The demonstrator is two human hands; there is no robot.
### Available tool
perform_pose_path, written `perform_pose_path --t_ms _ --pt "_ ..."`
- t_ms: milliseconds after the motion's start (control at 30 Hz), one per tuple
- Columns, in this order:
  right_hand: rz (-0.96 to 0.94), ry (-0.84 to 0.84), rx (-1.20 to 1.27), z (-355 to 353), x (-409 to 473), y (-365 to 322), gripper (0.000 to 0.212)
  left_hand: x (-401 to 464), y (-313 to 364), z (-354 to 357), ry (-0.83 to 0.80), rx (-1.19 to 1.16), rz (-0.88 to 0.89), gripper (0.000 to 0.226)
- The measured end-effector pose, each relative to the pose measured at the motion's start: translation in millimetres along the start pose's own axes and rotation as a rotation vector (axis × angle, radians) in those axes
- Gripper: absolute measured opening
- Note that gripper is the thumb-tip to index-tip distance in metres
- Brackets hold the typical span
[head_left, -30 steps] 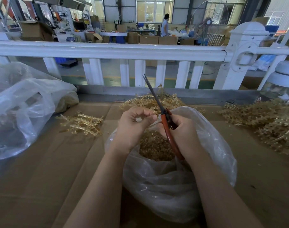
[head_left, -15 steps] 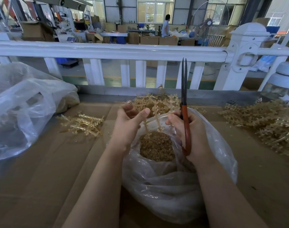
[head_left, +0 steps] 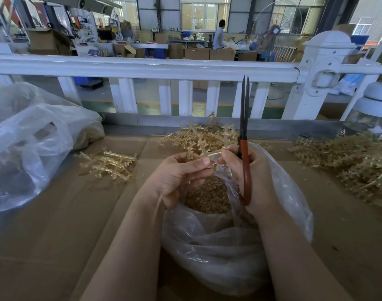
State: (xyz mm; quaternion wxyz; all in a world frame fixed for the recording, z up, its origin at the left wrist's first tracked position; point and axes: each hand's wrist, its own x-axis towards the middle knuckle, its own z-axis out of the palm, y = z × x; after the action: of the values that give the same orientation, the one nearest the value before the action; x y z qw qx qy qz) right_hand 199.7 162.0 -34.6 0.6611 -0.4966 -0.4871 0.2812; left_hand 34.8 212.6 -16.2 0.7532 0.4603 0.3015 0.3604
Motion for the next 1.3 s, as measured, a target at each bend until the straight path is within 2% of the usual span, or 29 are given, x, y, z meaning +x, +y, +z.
perform_pose_path --t_ms 133,300,400,467,633,700,833,933,1100,1200,1300 --pt "-0.008 0.026 -0.038 2 1 0 0.005 2 -1 6 0.058 0.015 0.112 0.032" --pt "0.019 0.053 -0.075 3 0 -1 0.028 8 -3 6 0.223 0.061 0.339 0.024" --pt "0.06 0.008 -0.107 5 -2 -2 0.049 10 -6 5 0.235 0.106 0.427 0.023" --pt "0.054 -0.024 -0.145 6 -3 -2 0.055 11 -8 7 0.223 0.15 0.479 0.023" --pt "0.08 -0.073 -0.162 7 -4 0 0.045 11 -11 13 0.187 0.208 0.542 0.024" --pt "0.094 -0.09 -0.168 7 -3 0 0.033 11 -11 14 0.174 0.204 0.545 0.027" --pt "0.096 -0.074 -0.189 7 -2 0 0.022 9 -9 13 0.189 0.127 0.484 0.025" --pt "0.088 -0.061 -0.156 6 -2 -1 0.019 8 -7 13 0.229 0.077 0.308 0.014" --pt "0.063 -0.074 -0.121 5 -1 -1 0.014 7 -5 12 0.183 0.04 0.015 0.024" --pt "0.045 -0.108 -0.113 5 -1 1 0.012 7 -5 10 0.167 0.064 -0.035 0.024" --pt "0.033 -0.118 -0.101 5 -2 -1 0.011 6 -5 8 0.131 0.071 0.003 0.025"
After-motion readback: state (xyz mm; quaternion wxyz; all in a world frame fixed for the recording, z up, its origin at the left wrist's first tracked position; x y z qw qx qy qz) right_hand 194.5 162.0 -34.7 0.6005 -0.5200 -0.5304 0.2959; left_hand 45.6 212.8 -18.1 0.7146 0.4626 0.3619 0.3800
